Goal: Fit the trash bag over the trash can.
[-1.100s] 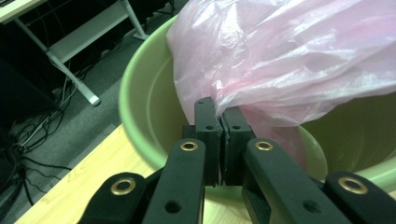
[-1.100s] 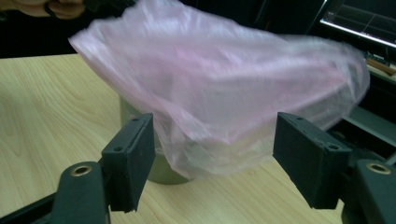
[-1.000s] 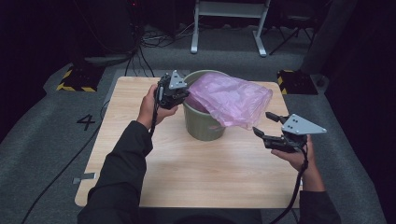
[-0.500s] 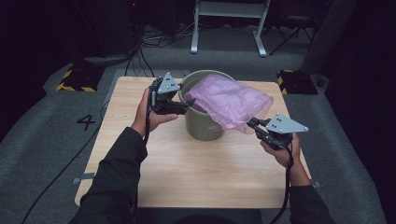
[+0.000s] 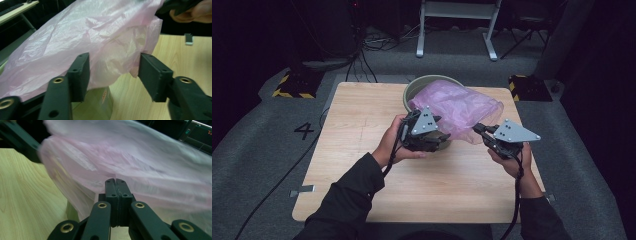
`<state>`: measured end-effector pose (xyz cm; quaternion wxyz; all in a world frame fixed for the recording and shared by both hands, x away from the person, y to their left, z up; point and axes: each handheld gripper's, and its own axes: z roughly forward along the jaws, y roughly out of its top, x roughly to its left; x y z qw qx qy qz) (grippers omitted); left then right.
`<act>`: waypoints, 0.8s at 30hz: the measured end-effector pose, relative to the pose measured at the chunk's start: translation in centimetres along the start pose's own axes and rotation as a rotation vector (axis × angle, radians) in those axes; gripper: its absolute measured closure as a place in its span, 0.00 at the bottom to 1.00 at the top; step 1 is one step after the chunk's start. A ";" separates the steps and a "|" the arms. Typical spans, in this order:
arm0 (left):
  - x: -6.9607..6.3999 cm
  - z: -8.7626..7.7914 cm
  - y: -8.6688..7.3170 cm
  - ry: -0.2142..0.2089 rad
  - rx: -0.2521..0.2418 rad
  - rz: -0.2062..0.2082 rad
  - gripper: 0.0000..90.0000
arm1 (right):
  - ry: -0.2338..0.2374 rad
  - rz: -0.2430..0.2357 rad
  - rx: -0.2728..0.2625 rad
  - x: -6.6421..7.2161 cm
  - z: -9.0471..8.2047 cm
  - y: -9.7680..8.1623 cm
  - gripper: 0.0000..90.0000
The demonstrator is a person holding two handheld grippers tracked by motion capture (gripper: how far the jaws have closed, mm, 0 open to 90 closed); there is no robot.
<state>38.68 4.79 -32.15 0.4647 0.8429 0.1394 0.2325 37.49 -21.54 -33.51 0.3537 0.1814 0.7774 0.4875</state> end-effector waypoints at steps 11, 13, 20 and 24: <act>-0.4 0.2 -0.3 -0.092 -0.026 -0.015 0.34 | 0.007 -0.027 0.000 0.6 0.3 1.1 1.00; -0.8 -0.3 -0.2 -0.096 -0.040 -0.015 0.29 | 0.009 -0.030 0.005 0.7 0.3 1.2 1.00; -2.5 -1.7 -0.4 -0.044 -0.056 0.002 0.38 | 0.013 -0.056 0.009 1.3 0.6 2.0 1.00; -2.1 -1.0 -0.5 -0.005 -0.014 0.031 0.63 | 0.021 -0.072 0.010 1.7 0.7 2.4 1.00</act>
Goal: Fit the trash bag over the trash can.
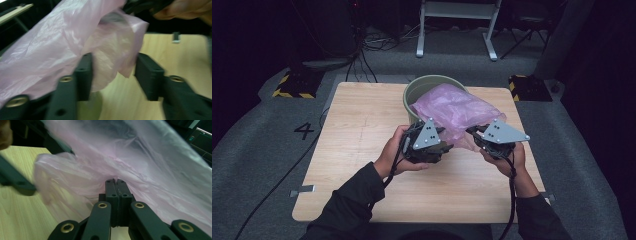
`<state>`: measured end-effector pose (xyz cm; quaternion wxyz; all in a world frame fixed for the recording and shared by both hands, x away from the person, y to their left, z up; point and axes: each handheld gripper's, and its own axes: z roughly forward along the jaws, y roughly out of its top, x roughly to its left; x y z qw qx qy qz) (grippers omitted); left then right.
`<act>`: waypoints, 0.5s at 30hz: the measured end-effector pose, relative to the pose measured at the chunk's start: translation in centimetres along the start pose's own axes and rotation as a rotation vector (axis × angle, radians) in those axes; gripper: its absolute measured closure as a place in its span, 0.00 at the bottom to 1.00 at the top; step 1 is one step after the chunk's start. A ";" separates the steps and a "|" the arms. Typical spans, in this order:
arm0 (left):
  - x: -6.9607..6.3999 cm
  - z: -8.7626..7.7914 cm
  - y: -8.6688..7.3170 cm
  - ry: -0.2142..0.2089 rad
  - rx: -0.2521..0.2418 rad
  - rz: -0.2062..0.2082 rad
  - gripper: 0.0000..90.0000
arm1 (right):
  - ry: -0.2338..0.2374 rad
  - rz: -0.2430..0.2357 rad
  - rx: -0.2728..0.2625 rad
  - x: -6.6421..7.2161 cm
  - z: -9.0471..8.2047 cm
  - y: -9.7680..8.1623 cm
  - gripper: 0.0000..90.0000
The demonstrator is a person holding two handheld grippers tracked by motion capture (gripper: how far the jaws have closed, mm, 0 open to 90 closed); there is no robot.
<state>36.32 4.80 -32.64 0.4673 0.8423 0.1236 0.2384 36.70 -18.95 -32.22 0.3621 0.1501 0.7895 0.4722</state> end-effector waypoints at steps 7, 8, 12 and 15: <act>1.4 0.4 -0.8 0.058 0.006 -0.025 0.97 | 0.027 0.007 -0.031 0.3 -0.4 0.1 0.83; 1.6 0.3 -1.0 0.052 0.003 -0.024 0.97 | 0.022 0.007 -0.034 0.4 -0.5 0.0 0.81; 2.5 0.0 -1.9 0.060 -0.013 -0.062 0.98 | -0.002 -0.012 -0.028 0.5 -1.4 -0.4 0.63; 2.7 -0.4 -2.4 0.065 -0.021 -0.071 0.98 | -0.022 0.014 -0.045 0.0 -2.5 -0.8 0.56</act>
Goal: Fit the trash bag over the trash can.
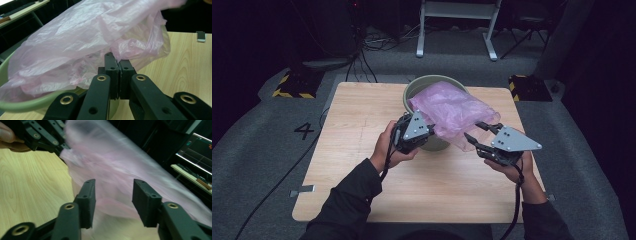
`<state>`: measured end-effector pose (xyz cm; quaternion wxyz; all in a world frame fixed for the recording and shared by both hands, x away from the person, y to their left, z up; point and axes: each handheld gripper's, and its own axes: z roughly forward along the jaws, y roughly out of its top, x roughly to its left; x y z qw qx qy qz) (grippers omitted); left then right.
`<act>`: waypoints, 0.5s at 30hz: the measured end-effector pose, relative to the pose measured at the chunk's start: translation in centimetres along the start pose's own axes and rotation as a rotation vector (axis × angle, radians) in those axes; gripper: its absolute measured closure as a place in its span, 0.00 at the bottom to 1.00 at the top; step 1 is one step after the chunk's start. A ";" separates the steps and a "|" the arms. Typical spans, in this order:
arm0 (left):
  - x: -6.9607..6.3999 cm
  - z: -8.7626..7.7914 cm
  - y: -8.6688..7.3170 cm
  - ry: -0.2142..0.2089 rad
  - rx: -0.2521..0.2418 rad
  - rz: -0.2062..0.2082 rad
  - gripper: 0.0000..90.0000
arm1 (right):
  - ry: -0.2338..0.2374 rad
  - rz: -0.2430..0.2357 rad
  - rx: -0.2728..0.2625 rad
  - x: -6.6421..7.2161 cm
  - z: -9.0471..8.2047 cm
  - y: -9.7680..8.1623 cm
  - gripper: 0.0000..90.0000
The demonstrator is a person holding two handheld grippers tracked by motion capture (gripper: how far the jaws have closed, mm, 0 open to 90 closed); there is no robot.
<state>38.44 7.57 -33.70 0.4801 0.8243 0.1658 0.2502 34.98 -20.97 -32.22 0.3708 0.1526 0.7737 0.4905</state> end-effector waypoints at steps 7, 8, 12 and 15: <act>0.6 -0.5 -1.2 0.013 -0.001 -0.035 0.99 | -0.091 0.077 -0.013 -1.8 -2.6 -2.0 0.45; 0.7 -0.5 -1.3 0.012 -0.002 -0.041 0.99 | -0.097 0.089 -0.011 -2.0 -2.7 -2.3 0.43; 1.0 -0.6 -1.8 0.016 0.000 -0.059 0.99 | -0.109 0.097 0.041 -2.7 -2.3 -3.6 0.36; 1.3 -0.6 -2.0 0.012 0.002 -0.072 0.99 | -0.092 0.104 0.071 -3.0 -1.6 -4.4 0.37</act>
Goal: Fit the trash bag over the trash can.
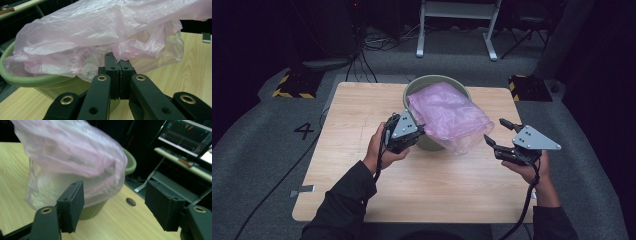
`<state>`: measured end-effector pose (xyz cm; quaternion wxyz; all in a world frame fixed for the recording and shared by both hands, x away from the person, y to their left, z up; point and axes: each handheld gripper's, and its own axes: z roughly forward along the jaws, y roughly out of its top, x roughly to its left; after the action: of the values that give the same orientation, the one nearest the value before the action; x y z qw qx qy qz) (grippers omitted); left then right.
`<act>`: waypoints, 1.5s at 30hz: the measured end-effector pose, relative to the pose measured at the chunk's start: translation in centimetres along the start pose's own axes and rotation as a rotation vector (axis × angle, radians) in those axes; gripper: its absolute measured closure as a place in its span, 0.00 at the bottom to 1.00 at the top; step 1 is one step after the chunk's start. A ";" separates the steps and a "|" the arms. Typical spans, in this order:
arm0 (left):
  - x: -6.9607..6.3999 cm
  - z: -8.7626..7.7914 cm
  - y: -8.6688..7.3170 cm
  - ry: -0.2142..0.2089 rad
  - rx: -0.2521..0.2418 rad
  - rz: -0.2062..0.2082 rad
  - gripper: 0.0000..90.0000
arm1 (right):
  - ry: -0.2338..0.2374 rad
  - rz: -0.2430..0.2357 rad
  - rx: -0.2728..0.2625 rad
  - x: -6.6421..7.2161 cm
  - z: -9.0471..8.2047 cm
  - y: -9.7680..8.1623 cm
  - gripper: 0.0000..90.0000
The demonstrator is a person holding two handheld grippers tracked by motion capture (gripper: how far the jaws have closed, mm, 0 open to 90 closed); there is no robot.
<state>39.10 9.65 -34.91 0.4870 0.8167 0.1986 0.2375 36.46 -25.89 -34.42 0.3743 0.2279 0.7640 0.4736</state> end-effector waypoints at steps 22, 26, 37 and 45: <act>-2.9 -3.6 0.9 0.001 -0.060 0.054 0.28 | 0.098 -0.032 -0.019 1.2 3.7 2.9 1.00; -4.1 -4.4 1.7 -0.010 -0.086 0.082 0.30 | 0.085 -0.023 -0.002 1.4 4.1 3.1 1.00; -7.2 -2.8 4.5 -0.087 -0.105 0.129 0.42 | 0.092 -0.028 0.010 1.9 4.5 3.8 1.00; -8.1 2.0 5.3 -0.044 -0.010 0.101 0.43 | 0.098 -0.038 0.009 2.4 4.6 4.1 1.00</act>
<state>34.22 1.41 -32.60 0.4827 0.8283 0.1451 0.2449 38.60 -19.82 -32.85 0.3443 0.1913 0.7878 0.4736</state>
